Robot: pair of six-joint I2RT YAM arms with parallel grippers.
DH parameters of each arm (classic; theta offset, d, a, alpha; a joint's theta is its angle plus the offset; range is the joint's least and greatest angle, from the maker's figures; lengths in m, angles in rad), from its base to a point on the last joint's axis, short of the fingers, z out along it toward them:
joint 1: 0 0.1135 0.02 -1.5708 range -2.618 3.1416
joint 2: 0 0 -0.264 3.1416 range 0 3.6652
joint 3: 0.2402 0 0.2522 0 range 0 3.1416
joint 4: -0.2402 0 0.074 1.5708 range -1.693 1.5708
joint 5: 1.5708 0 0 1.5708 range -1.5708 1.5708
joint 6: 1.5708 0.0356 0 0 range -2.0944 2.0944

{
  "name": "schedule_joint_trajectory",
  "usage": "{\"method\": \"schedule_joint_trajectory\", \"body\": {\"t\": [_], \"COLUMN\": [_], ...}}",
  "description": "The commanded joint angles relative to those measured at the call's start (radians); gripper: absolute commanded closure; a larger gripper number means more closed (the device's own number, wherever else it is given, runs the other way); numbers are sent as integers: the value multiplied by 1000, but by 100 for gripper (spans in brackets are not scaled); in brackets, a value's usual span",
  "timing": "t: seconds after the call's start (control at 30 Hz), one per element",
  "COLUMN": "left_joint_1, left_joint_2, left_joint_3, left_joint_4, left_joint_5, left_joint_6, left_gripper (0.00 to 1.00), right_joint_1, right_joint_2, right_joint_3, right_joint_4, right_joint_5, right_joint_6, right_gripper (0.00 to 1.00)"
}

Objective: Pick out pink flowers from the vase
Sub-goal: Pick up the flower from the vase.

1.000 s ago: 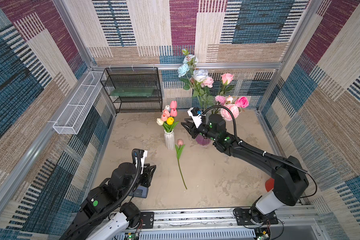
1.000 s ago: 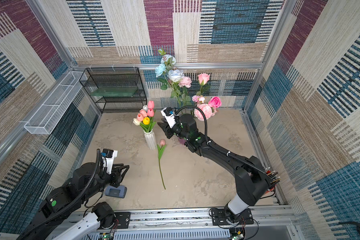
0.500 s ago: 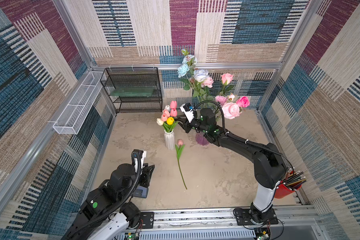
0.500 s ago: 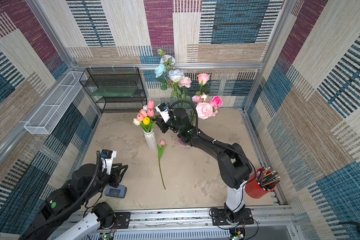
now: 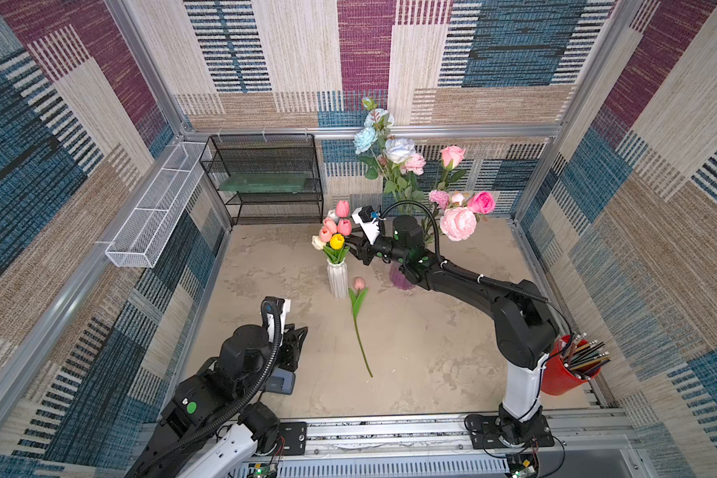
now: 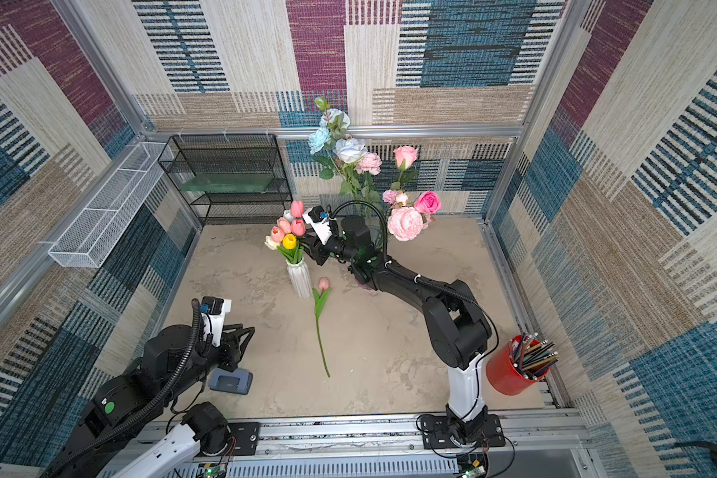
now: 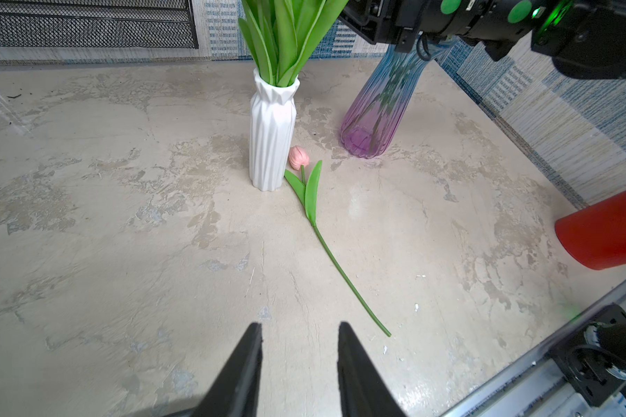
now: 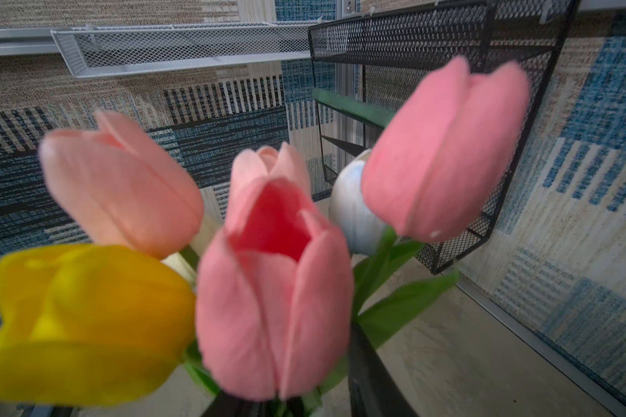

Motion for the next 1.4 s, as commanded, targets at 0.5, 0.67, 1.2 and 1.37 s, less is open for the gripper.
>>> {"method": "schedule_joint_trajectory", "body": {"t": [0.5,0.67,1.2,1.37], "left_joint_1": [20,24,30,30], "left_joint_2": [2,2,1,-4], "left_joint_3": [-10,-10,-17,-19], "left_joint_4": [42,42,54,62], "left_joint_5": [27,28,48,88], "left_joint_6": [17,17,28,45], "left_gripper": [63,63,62,59], "right_joint_1": [-12,-14,-35,-30], "right_joint_2": [-97,-131,-228,-290], "right_joint_3": [-62,-60,104,144], "right_joint_4": [50,29,-150,-195], "right_joint_5": [-22,-12,-54,-71], "right_joint_6": [0,-10,-33,-50], "right_gripper": [91,91,91,92]}}
